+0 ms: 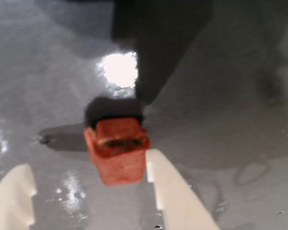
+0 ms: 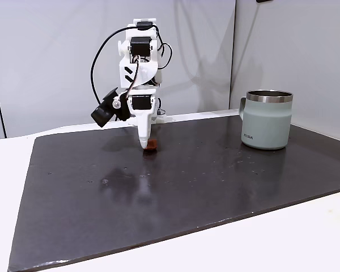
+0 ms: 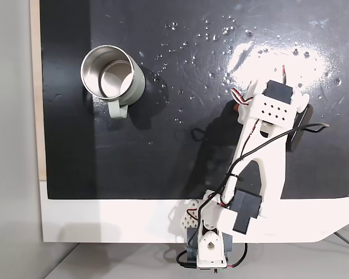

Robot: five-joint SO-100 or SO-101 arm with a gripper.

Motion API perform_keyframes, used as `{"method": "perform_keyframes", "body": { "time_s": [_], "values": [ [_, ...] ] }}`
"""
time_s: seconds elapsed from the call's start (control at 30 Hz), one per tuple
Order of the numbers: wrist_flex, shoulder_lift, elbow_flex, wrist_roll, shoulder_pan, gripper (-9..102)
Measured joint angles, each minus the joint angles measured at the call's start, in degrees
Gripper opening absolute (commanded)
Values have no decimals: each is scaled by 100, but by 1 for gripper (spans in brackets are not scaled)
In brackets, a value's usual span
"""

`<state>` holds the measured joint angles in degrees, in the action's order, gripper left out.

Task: Grasp a cube and put it in the cup.

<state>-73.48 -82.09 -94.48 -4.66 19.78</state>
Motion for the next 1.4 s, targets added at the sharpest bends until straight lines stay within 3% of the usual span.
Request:
{"method": "perform_keyframes", "body": {
  "time_s": [0.53, 0.9, 1.23, 1.4],
  "values": [
    [308, 325, 70, -9, -255, 26],
    [360, 325, 70, -18, -246, 12],
    [396, 325, 70, -26, -237, 11],
    [378, 325, 70, -18, -237, 5]
  ]
}}
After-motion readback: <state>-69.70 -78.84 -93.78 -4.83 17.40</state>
